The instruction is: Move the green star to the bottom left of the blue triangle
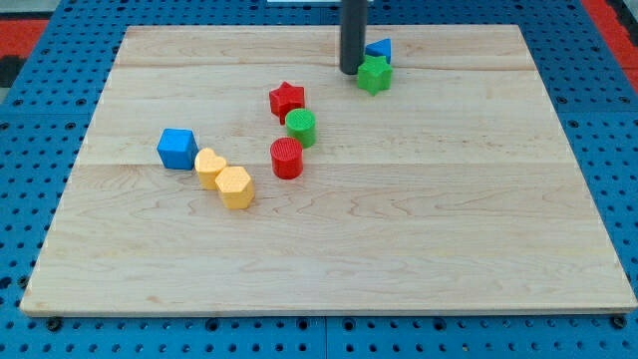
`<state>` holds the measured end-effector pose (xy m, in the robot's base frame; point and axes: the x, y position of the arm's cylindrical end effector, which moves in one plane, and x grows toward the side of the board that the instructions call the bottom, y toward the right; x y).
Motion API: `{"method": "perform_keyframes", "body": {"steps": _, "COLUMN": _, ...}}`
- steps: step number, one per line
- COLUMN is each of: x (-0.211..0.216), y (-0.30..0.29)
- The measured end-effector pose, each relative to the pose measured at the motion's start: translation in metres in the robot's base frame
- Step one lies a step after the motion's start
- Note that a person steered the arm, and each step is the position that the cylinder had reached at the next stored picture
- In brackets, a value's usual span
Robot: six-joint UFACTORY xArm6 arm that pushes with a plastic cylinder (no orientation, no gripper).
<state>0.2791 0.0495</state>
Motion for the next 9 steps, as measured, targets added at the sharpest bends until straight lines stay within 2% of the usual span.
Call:
{"method": "perform_keyframes", "body": {"steps": 1, "x": -0.001, "y": 0.016}}
{"method": "perform_keyframes", "body": {"steps": 3, "x": -0.053, "y": 0.028}}
{"method": "perform_keyframes", "body": {"steps": 4, "x": -0.053, "y": 0.024}}
{"method": "perform_keyframes", "body": {"steps": 5, "x": -0.028, "y": 0.036}}
{"method": "perform_keyframes", "body": {"steps": 6, "x": 0.0, "y": 0.068}}
{"method": "perform_keyframes", "body": {"steps": 7, "x": 0.01, "y": 0.119}}
{"method": "perform_keyframes", "body": {"steps": 8, "x": 0.079, "y": 0.099}}
{"method": "perform_keyframes", "body": {"steps": 9, "x": 0.065, "y": 0.062}}
